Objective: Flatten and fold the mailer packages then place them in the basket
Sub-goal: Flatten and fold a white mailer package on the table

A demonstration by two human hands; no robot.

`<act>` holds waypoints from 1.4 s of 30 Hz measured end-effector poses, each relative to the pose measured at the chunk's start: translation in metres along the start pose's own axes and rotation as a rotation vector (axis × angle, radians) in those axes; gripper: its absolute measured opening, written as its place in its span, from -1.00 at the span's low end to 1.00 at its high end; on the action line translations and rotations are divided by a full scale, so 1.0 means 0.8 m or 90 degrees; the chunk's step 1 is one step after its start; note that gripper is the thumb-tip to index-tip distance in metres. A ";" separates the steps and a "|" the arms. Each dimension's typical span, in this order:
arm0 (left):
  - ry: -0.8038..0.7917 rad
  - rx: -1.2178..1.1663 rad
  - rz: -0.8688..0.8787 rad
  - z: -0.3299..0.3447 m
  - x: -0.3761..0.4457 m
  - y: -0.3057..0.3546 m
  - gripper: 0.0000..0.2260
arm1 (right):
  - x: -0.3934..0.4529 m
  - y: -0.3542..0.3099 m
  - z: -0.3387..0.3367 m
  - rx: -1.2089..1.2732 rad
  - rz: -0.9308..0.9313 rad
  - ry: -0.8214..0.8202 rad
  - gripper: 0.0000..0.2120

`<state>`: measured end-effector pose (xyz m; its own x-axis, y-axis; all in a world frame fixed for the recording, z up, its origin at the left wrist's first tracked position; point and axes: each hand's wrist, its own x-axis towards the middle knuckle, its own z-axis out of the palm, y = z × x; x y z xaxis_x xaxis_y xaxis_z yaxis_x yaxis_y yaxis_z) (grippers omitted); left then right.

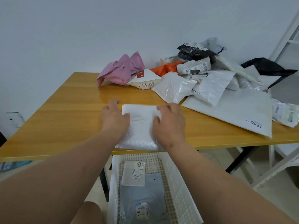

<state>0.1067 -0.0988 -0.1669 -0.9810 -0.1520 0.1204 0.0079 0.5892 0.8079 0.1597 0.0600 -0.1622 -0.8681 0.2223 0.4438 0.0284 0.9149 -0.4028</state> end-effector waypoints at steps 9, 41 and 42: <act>-0.281 0.461 0.307 0.016 -0.006 -0.010 -0.51 | -0.002 0.012 0.035 -0.134 -0.136 -0.286 -0.42; -0.327 0.432 0.287 0.036 -0.005 -0.031 -0.49 | -0.015 0.008 0.041 -0.102 -0.091 -0.335 -0.41; -0.330 0.431 0.285 0.036 -0.005 -0.031 -0.49 | -0.015 0.008 0.041 -0.102 -0.091 -0.336 -0.41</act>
<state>0.1048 -0.0896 -0.2041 -0.8794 0.4717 -0.0639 0.4477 0.8653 0.2254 0.1542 0.0521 -0.1962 -0.9976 -0.0681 0.0079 -0.0682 0.9724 -0.2233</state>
